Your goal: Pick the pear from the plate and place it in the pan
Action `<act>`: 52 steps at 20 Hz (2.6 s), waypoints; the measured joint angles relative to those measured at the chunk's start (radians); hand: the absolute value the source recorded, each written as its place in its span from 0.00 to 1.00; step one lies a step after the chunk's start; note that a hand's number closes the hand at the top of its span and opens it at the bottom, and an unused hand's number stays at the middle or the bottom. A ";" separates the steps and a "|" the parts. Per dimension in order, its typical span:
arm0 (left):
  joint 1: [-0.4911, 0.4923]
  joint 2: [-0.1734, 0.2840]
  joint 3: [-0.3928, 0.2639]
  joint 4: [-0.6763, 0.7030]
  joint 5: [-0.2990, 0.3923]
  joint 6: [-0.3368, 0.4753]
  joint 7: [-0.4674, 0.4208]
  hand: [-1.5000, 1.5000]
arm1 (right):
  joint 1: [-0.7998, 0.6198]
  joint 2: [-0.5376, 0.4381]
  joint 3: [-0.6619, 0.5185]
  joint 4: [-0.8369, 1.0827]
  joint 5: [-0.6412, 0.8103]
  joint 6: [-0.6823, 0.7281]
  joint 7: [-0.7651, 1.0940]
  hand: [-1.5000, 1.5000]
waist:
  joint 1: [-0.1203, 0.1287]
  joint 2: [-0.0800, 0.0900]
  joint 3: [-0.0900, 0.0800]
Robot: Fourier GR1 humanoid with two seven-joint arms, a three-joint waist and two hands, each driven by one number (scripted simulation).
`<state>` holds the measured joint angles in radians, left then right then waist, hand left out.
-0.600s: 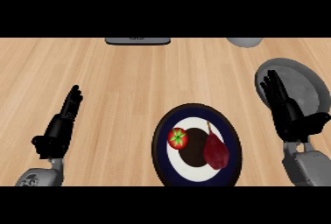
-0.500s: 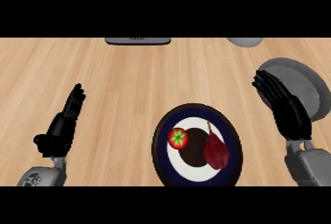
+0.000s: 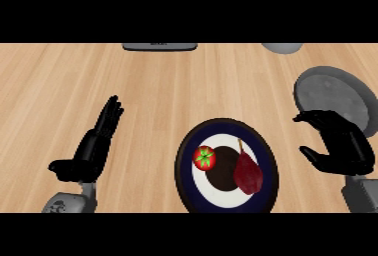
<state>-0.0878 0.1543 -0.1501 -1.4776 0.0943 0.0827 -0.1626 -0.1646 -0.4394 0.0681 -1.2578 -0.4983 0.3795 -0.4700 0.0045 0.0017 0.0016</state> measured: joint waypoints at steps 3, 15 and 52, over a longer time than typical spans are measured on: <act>0.026 -0.027 -0.032 -0.042 -0.009 0.011 0.018 0.50 | 0.025 -0.052 -0.016 0.078 0.076 0.096 -0.140 0.00 | 0.002 0.000 0.000; 0.046 -0.048 -0.051 -0.091 -0.035 0.016 0.054 0.50 | -0.100 -0.178 0.046 0.100 0.348 0.083 -0.161 0.00 | 0.003 -0.002 -0.002; 0.068 -0.101 0.000 -0.104 -0.090 -0.045 0.059 0.50 | -0.125 0.138 0.218 0.021 1.096 0.036 0.081 0.00 | -0.001 -0.002 -0.002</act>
<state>-0.0197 0.0531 -0.1506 -1.5819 0.0042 0.0373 -0.1040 -0.2893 -0.3015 0.2860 -1.2369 0.5982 0.4152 -0.3890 0.0030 -0.0001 0.0000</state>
